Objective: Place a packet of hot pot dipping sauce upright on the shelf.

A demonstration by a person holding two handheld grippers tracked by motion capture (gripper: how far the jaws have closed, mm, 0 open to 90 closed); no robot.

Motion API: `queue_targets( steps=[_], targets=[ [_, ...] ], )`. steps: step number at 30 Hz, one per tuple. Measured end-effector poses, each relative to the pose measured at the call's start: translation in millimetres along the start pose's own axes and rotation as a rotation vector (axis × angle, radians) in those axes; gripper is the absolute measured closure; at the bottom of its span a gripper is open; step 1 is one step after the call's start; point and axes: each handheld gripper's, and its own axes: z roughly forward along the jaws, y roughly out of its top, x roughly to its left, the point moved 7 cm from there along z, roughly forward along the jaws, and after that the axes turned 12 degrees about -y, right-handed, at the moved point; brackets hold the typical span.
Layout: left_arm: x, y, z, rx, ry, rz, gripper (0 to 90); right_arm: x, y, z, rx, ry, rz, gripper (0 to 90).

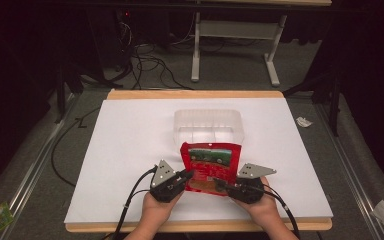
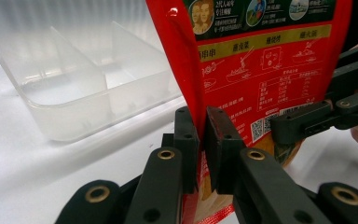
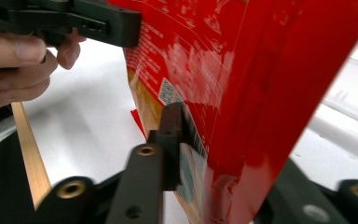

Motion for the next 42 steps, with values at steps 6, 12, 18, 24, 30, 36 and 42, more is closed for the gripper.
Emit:
queue_targets(
  steps=[6, 12, 18, 24, 30, 36, 42],
  targets=[
    [-0.1, -0.4, -0.1, 0.002, 0.004, 0.011, 79.8, 2.0, -0.7, -1.9, 0.000, 0.025, -0.027, 82.8],
    [-1.2, -1.2, -0.6, 0.011, -0.002, 0.026, 81.5, 4.9, -0.8, -5.4, 0.005, 0.038, -0.064, 80.1],
    [-1.6, -1.3, -0.1, 0.011, -0.002, 0.024, 81.1, 2.0, 12.5, -8.9, -0.061, 0.038, -0.004, 79.2],
    [-1.0, -1.5, 0.1, 0.014, 0.006, 0.023, 76.7, 4.1, 11.7, -8.3, -0.050, 0.042, 0.010, 89.0],
    [0.5, -2.6, -6.1, 0.035, 0.061, 0.054, 53.3, 5.7, 13.5, -11.1, -0.059, 0.049, 0.038, 89.8],
    [2.2, 4.1, -24.7, 0.006, 0.101, 0.082, 43.6, 8.8, 23.1, -21.6, -0.089, 0.016, 0.057, 90.0],
    [20.2, 8.9, -53.7, 0.019, 0.170, 0.064, 41.8, 3.9, 28.4, -37.6, -0.124, -0.038, 0.080, 90.0]
  ],
)
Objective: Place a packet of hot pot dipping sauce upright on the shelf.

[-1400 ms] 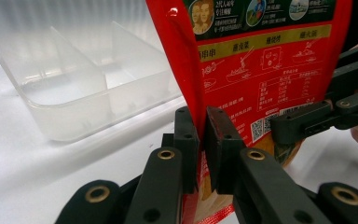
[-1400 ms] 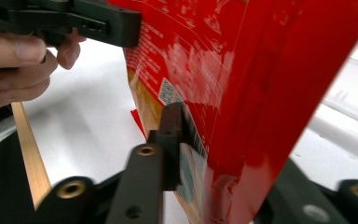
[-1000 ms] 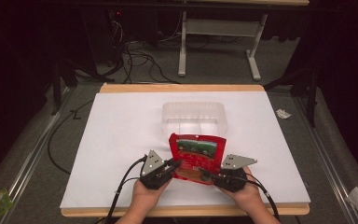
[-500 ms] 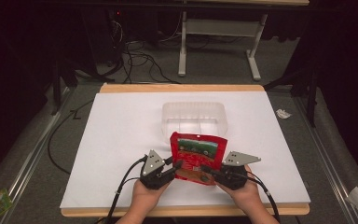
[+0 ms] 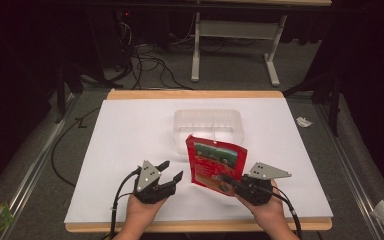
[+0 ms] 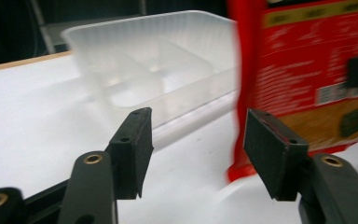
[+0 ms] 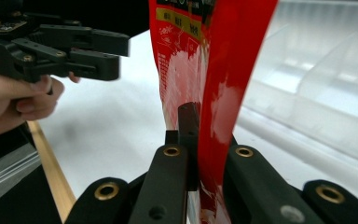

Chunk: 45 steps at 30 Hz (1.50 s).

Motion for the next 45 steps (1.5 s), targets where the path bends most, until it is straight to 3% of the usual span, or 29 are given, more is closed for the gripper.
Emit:
queue_targets(
  steps=[5, 9, 12, 16, 25, 32, 35, 45],
  targets=[
    [15.1, -14.2, -20.1, 0.032, 0.053, 0.022, 39.4, -9.8, 6.9, -9.1, -0.036, -0.055, 0.016, 90.0],
    [23.0, -17.7, -32.4, -0.014, 0.050, -0.039, 40.9, -17.1, 10.3, -12.6, -0.056, -0.096, 0.035, 90.0],
    [22.1, -11.0, -39.0, -0.050, 0.040, -0.016, 39.3, -21.7, 13.4, -16.1, -0.070, -0.126, 0.050, 90.0],
    [21.0, -13.2, -38.2, -0.035, 0.027, 0.014, 37.0, -27.6, 17.8, -18.9, -0.085, -0.170, 0.071, 90.0],
    [24.2, -19.8, -32.3, 0.008, 0.017, 0.012, 32.5, -37.4, 39.9, -16.3, -0.119, -0.236, 0.114, 90.0],
    [21.0, -18.7, -32.3, 0.011, -0.002, 0.022, 32.8, -36.6, 61.2, 1.9, -0.138, -0.283, 0.125, 90.0],
    [20.1, -17.3, -33.1, 0.015, -0.002, 0.042, 33.1, -36.7, 64.5, 17.4, -0.129, -0.303, 0.135, 90.0],
    [23.8, -16.1, -37.9, 0.006, -0.003, 0.043, 34.4, -38.5, 74.0, 58.7, -0.107, -0.344, 0.159, 90.0]
  ],
)
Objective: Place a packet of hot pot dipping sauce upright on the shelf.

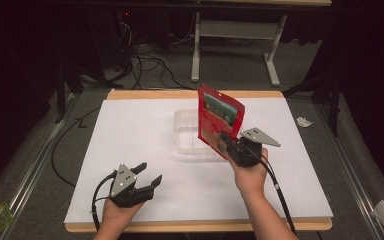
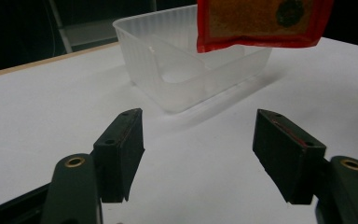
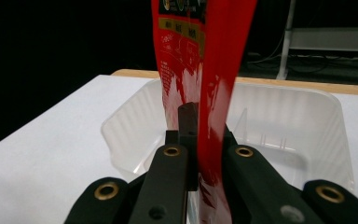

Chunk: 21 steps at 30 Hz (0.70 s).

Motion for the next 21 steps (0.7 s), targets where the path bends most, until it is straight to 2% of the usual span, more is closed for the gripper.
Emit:
queue_targets(
  steps=[5, 21],
  targets=[
    [0.8, 0.1, -1.0, -0.005, -0.001, 0.000, 34.5, 3.4, 5.2, 15.6, 0.001, -0.033, -0.006, 90.0],
    [0.6, -1.7, -0.1, -0.001, 0.000, 0.000, 33.7, 6.6, 22.1, 49.2, -0.014, -0.094, 0.043, 90.0]
  ],
)
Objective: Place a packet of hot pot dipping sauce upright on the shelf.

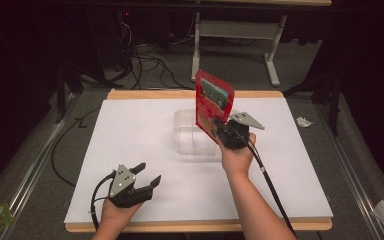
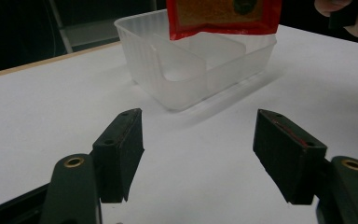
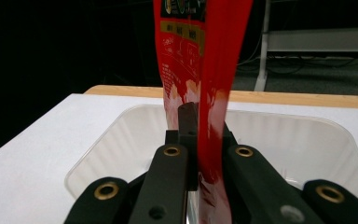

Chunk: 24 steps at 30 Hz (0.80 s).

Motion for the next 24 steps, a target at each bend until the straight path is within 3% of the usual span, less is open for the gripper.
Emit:
queue_targets(
  steps=[24],
  targets=[
    [-1.0, 1.2, 0.8, 0.001, -0.003, 0.019, 33.2, 10.5, 0.4, 30.4, 0.021, -0.056, 0.048, 90.0]
  ],
)
